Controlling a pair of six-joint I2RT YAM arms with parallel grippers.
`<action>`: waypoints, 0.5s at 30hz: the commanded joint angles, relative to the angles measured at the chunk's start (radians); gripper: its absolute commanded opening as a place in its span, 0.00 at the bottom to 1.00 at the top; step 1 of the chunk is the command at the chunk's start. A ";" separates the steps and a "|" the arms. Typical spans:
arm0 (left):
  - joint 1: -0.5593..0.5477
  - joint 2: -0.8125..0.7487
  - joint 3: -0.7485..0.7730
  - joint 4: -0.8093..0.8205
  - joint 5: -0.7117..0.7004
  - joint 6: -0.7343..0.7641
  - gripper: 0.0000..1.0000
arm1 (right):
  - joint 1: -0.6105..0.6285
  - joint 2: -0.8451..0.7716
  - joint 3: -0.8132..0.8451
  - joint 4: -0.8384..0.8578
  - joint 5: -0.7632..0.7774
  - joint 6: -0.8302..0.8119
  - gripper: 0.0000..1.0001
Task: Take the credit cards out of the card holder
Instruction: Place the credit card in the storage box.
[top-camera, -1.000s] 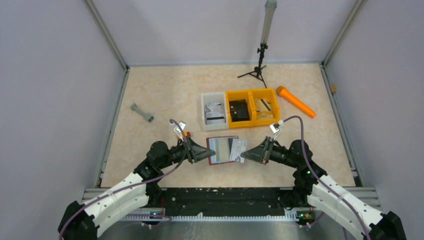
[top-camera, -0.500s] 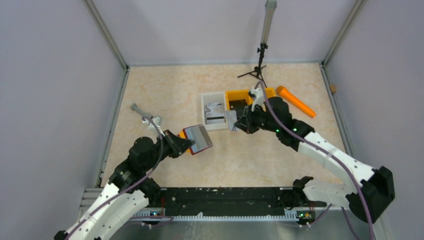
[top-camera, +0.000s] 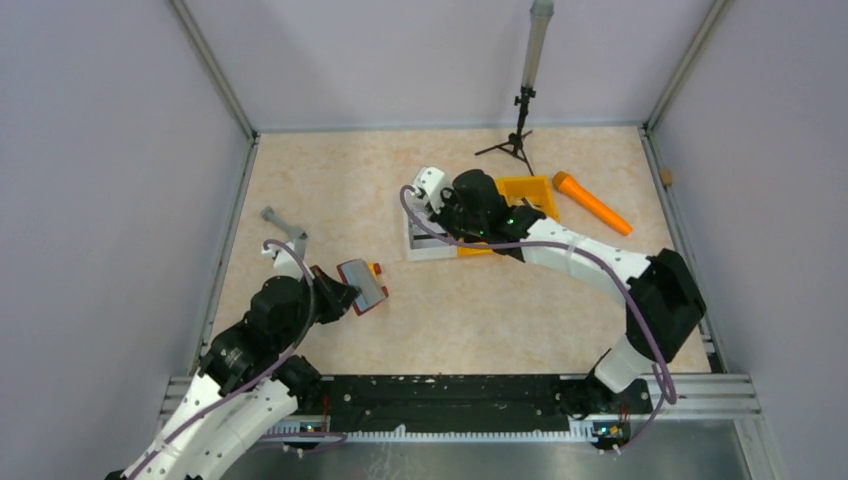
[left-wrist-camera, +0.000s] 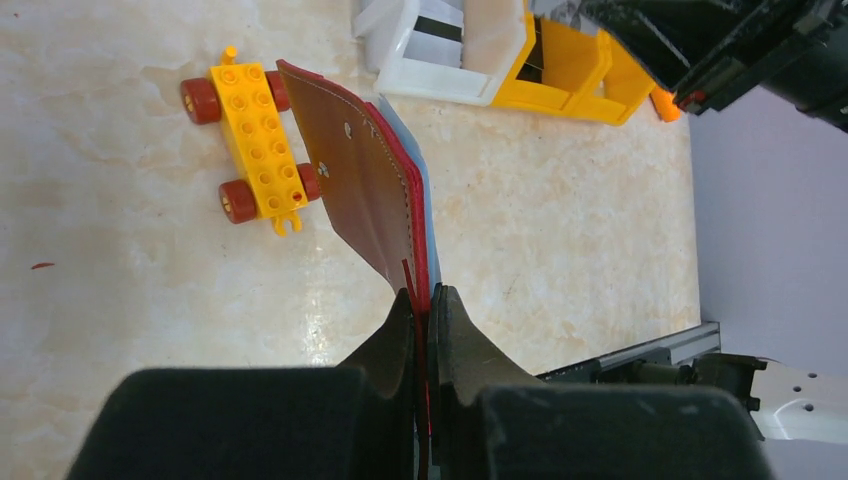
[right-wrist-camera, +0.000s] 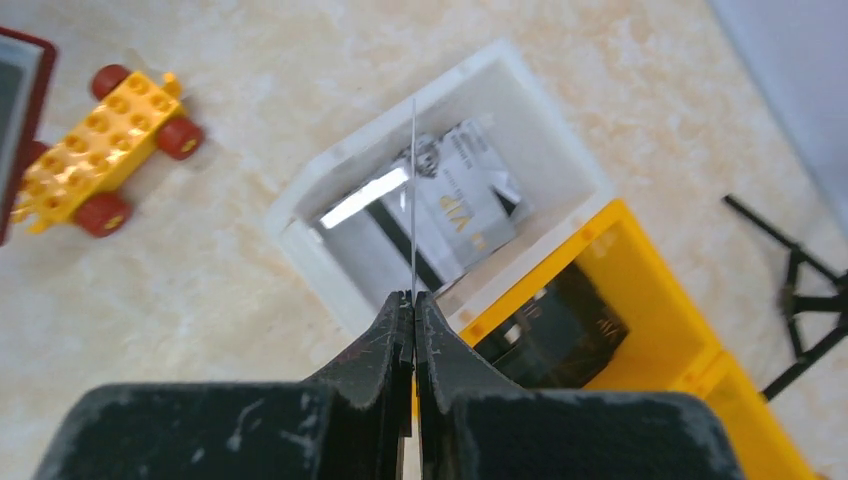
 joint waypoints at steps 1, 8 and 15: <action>0.005 -0.019 0.033 0.002 -0.030 0.023 0.00 | 0.023 0.097 0.109 0.075 0.129 -0.258 0.00; 0.006 -0.022 0.040 -0.003 -0.030 0.029 0.00 | 0.060 0.253 0.171 0.151 0.348 -0.470 0.00; 0.005 -0.008 0.029 0.016 -0.018 0.027 0.00 | 0.084 0.354 0.210 0.167 0.446 -0.570 0.00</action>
